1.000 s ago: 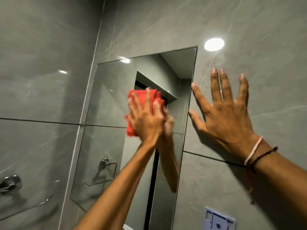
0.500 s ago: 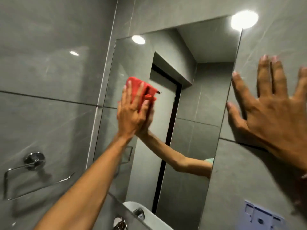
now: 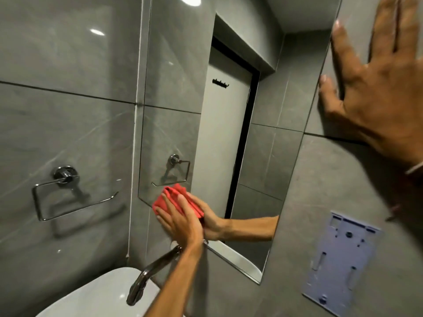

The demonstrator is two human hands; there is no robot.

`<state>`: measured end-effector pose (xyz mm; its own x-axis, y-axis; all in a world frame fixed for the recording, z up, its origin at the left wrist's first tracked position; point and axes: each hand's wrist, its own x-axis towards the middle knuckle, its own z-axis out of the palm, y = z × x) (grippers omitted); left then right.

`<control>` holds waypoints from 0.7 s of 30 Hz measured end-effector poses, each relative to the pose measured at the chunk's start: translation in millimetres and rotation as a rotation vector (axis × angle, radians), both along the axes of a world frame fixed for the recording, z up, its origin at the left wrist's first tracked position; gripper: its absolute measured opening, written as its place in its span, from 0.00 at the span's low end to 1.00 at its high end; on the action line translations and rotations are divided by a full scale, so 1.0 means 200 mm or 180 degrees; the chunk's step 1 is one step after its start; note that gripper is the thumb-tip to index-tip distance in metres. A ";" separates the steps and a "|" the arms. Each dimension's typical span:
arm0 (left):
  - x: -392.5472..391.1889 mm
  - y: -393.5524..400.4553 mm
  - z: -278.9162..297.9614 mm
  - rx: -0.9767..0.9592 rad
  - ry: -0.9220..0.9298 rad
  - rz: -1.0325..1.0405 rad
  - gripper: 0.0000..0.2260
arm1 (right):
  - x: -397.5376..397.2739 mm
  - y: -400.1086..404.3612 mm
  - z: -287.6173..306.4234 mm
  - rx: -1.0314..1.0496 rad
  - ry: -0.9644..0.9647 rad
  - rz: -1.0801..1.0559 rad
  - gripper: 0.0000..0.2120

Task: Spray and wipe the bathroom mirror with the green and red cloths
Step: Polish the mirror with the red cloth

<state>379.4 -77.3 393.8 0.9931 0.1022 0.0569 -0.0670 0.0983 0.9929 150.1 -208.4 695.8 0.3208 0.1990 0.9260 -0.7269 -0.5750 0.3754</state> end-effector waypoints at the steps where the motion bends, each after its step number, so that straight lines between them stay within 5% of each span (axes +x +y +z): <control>1: -0.14 -0.02 0.00 -0.0033 -0.0041 -0.0013 0.27 | -0.02 0.03 0.03 0.0111 0.0011 -0.0029 0.36; 7: -0.79 -0.15 0.08 -0.0307 -0.0626 -0.0150 0.27 | -0.11 0.21 0.03 0.0382 0.0322 -0.0079 0.35; 12: -0.72 -0.19 0.68 -0.0802 -0.0342 0.0048 0.24 | -0.23 0.32 -0.02 0.0749 0.0455 0.0212 0.37; 21: -0.97 -0.18 1.97 -0.1263 -0.2618 -0.0499 0.22 | -0.63 0.40 0.18 0.1739 0.0004 0.1574 0.41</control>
